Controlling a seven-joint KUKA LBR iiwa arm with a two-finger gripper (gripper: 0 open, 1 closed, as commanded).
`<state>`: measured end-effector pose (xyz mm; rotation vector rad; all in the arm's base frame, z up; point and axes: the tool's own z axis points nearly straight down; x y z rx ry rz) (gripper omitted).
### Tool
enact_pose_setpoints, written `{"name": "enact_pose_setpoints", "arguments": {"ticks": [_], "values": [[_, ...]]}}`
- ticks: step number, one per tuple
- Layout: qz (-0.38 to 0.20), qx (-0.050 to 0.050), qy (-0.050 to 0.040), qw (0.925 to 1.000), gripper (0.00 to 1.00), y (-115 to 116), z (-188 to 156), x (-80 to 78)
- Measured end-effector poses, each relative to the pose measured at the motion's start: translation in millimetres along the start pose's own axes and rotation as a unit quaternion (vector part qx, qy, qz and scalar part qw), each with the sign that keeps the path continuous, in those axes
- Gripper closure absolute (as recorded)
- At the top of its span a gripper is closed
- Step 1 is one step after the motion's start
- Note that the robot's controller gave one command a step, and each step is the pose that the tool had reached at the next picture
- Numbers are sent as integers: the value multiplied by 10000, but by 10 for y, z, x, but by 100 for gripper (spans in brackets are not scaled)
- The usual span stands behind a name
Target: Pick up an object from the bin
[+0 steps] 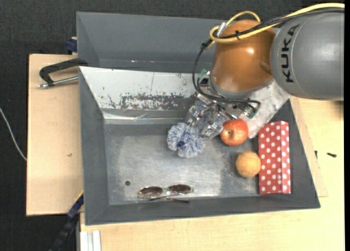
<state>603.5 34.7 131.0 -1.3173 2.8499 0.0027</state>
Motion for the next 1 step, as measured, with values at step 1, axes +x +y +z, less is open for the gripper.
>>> {"name": "enact_pose_setpoints", "arguments": {"ticks": [1], "values": [[4,14,-15,10000,100,-11,-219,-7]]}}
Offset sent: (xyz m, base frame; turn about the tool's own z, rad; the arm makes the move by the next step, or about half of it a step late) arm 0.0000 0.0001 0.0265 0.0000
